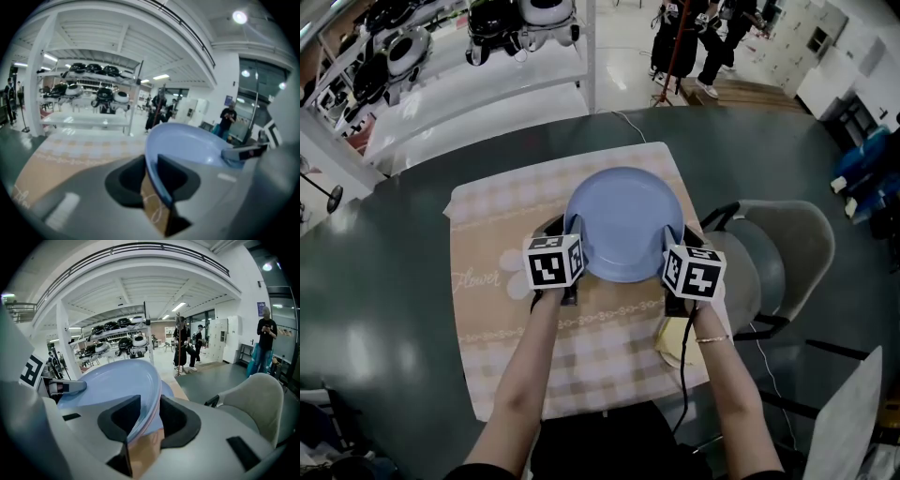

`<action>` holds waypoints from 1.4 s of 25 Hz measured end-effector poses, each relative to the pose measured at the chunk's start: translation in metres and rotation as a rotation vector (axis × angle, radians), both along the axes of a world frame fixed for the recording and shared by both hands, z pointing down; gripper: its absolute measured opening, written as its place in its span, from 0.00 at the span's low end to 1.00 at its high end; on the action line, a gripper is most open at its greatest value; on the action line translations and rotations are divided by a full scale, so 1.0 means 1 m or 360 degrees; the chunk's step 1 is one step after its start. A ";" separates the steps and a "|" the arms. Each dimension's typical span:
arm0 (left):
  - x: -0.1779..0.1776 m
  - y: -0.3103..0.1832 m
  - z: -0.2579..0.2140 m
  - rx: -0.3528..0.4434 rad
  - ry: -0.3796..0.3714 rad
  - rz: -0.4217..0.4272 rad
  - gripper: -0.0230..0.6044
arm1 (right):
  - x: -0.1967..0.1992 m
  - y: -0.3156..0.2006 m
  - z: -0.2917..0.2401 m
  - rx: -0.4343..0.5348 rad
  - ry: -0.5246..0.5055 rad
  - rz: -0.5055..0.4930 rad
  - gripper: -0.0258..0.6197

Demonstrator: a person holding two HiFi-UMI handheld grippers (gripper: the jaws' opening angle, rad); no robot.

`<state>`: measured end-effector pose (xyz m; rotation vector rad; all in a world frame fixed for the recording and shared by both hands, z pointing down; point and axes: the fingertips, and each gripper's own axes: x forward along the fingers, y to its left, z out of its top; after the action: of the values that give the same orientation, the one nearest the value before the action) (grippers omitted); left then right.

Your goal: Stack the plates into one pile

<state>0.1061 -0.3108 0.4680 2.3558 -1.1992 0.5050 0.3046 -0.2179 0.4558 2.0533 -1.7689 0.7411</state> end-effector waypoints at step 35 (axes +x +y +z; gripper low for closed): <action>0.057 -0.044 0.071 -0.0073 -0.0174 -0.0146 0.18 | 0.066 -0.065 0.083 -0.0171 -0.0029 -0.0163 0.24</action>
<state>0.1632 -0.3547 0.5393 2.2483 -1.3239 0.6302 0.3704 -0.2830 0.5392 1.8778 -1.7880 0.8083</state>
